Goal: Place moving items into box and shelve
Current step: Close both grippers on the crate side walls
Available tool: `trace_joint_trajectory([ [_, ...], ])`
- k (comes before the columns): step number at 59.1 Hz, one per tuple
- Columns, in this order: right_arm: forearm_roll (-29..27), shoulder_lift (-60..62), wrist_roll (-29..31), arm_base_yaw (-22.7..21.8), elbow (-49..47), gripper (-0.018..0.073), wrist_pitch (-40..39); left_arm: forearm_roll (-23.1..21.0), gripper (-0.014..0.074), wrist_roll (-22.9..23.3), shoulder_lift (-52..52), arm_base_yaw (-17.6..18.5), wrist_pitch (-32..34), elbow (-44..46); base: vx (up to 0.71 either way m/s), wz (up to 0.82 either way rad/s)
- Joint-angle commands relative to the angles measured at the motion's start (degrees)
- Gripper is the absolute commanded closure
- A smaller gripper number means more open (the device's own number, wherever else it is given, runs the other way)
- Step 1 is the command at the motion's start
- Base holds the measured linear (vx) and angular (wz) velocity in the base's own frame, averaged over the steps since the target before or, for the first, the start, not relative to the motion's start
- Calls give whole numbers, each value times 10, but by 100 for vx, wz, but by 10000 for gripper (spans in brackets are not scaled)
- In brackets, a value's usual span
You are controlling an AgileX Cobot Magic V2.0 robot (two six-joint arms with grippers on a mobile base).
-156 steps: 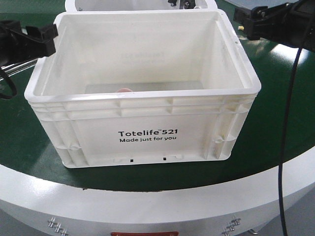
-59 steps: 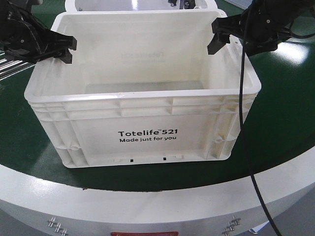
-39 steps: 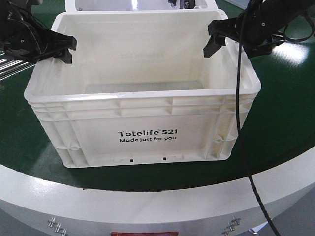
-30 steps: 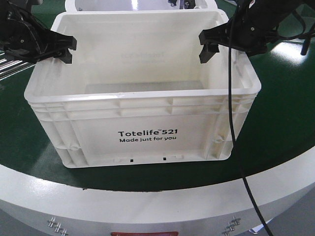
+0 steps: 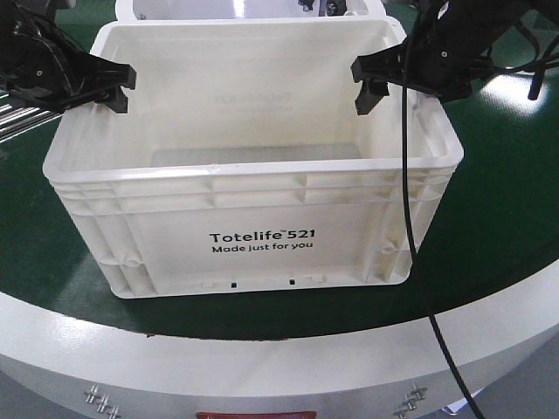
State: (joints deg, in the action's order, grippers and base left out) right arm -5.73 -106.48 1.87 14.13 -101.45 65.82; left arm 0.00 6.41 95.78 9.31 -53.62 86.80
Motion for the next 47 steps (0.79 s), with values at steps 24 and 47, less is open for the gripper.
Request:
trace_joint_trajectory([
  [24,-37,26,23,3,-18,577,1,-52,621,-34,-19,2,0,18,0,0],
  [47,-48,29,26,3,-19,572,-4,-58,616,-33,-44,2,22,19,0,0],
])
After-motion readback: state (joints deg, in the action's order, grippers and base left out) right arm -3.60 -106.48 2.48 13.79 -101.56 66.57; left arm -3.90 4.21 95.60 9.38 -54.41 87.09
